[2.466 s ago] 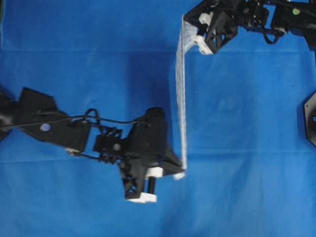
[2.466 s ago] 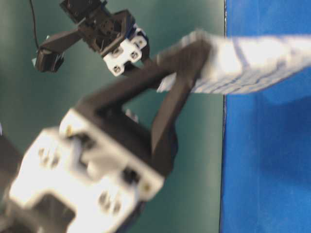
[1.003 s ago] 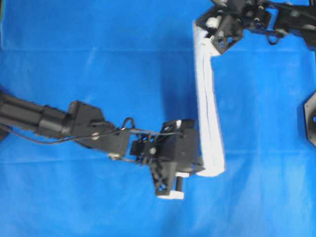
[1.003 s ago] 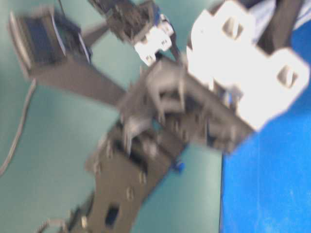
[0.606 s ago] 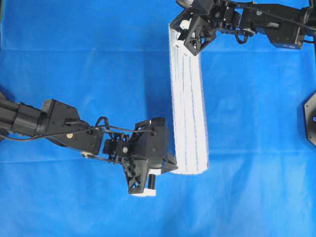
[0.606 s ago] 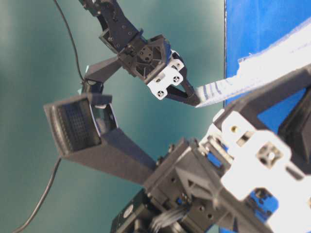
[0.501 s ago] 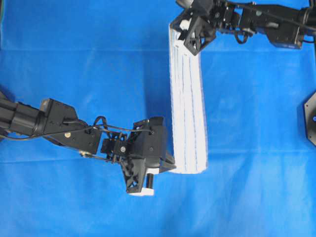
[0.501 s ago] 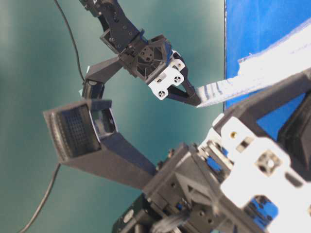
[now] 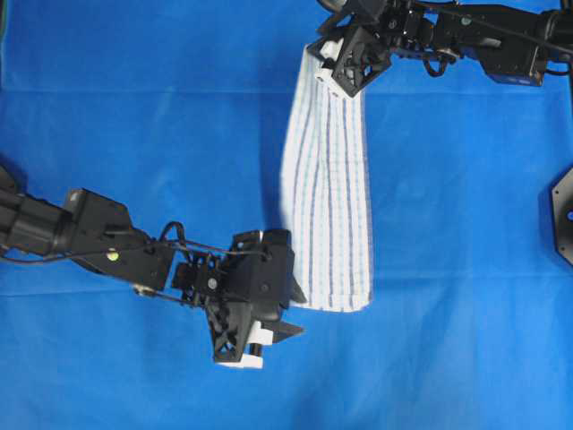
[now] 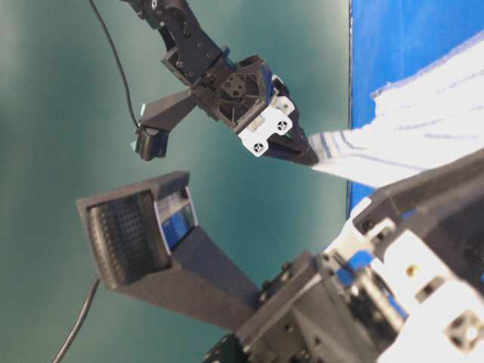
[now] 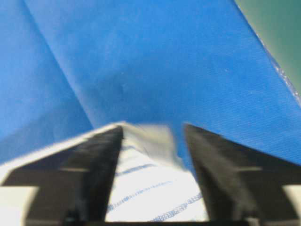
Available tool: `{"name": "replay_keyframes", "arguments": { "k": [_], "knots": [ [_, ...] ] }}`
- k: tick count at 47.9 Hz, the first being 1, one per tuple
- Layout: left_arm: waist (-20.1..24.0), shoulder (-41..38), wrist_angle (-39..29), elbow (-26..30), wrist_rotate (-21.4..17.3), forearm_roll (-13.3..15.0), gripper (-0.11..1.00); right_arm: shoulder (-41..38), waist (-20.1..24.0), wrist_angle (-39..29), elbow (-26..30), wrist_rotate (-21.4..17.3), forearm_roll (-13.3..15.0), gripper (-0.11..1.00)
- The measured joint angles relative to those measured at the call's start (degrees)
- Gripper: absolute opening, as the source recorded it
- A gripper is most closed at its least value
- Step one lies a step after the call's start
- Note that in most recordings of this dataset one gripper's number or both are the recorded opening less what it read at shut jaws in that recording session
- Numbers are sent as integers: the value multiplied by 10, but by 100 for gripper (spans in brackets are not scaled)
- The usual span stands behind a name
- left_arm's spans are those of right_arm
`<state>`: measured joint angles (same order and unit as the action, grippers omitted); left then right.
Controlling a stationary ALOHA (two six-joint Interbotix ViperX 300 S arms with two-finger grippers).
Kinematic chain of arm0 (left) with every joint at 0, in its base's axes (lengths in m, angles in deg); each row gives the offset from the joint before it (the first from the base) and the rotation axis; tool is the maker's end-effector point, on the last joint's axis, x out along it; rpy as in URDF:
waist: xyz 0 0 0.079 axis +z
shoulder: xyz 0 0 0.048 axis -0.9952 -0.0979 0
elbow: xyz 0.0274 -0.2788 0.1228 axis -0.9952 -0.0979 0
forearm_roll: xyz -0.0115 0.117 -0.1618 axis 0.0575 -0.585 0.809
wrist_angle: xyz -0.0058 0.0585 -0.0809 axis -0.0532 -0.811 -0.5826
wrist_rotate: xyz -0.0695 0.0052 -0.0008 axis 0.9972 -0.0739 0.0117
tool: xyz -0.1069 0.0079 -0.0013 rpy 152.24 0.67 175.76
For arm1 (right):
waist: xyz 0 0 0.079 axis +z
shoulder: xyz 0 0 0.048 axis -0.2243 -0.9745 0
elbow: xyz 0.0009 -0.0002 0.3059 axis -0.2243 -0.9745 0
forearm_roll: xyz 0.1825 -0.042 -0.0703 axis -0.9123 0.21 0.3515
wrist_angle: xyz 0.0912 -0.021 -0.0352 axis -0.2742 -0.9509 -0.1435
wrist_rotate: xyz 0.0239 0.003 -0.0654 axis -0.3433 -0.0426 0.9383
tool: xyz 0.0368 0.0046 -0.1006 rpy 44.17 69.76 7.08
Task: Fold the blue towel.
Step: 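Lay the strip down vertically, open both grippers and withdraw sideways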
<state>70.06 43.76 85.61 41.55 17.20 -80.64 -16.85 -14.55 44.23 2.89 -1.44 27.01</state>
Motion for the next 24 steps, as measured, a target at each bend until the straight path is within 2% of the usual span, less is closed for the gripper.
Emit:
{"name": "replay_keyframes", "arguments": {
  "k": [4, 11, 17, 24],
  "knots": [
    [9, 22, -29, -7, -1, 0, 51, 1, 0, -1, 0, 3, 0, 58],
    [18, 69, -64, -28, -2, -1, 51, 24, 2, -4, -10, 4, 1, 55],
    [26, 113, -68, -56, -3, -2, 51, 56, 4, -4, -35, 4, 1, 55],
    [59, 167, -49, -98, -4, -3, 51, 113, 20, 2, -80, 4, 1, 55]
  ]
}}
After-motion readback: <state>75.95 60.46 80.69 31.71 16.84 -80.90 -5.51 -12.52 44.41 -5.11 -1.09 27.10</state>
